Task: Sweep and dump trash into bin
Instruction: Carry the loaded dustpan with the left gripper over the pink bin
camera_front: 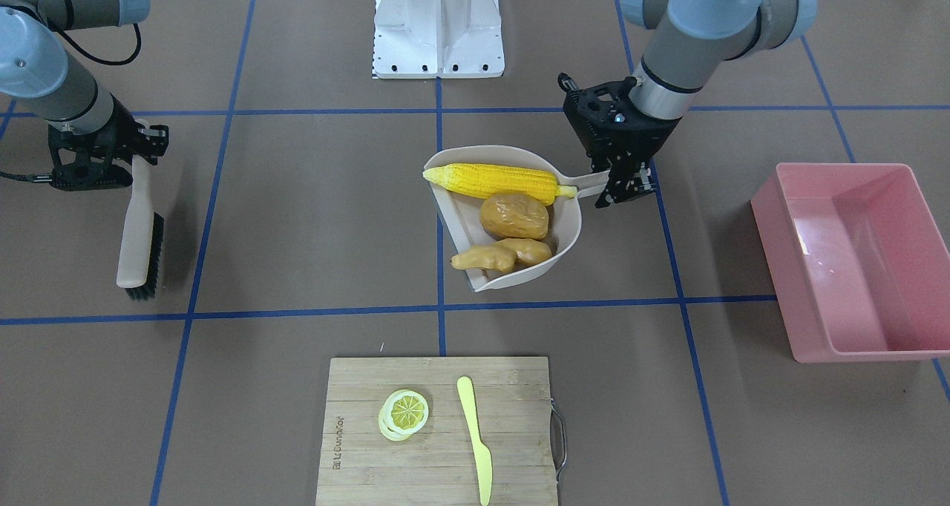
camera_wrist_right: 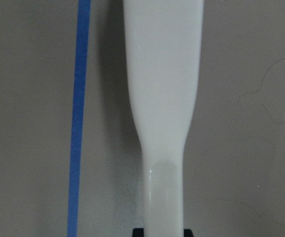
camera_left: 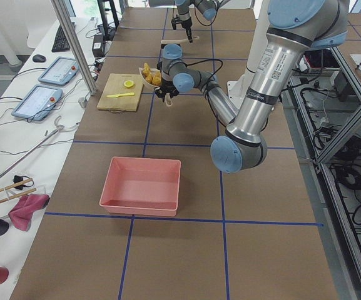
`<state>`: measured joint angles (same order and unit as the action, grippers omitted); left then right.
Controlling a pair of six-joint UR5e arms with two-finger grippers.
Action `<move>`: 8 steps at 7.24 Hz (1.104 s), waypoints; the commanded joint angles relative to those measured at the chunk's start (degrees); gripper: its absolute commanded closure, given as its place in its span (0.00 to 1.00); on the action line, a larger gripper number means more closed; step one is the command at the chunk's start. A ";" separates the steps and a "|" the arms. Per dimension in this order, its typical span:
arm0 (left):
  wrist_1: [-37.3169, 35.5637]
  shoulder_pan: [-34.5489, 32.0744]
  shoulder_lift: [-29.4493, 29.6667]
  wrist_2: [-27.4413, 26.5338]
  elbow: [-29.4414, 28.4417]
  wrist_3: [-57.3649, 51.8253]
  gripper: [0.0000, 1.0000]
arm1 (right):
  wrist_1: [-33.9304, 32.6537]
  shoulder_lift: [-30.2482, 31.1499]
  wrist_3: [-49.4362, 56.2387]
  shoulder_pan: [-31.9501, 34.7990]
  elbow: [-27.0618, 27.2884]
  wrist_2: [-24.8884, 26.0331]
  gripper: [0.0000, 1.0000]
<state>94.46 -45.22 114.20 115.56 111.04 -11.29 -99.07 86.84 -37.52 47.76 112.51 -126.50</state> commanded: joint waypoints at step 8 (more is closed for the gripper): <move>-8.59 -22.87 -10.21 20.01 4.01 -0.13 1.00 | 8.19 -3.43 -10.55 0.05 -7.64 -6.91 1.00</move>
<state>85.87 -65.17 106.33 130.49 115.12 -11.35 -90.91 83.57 -48.04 47.89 105.96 -132.24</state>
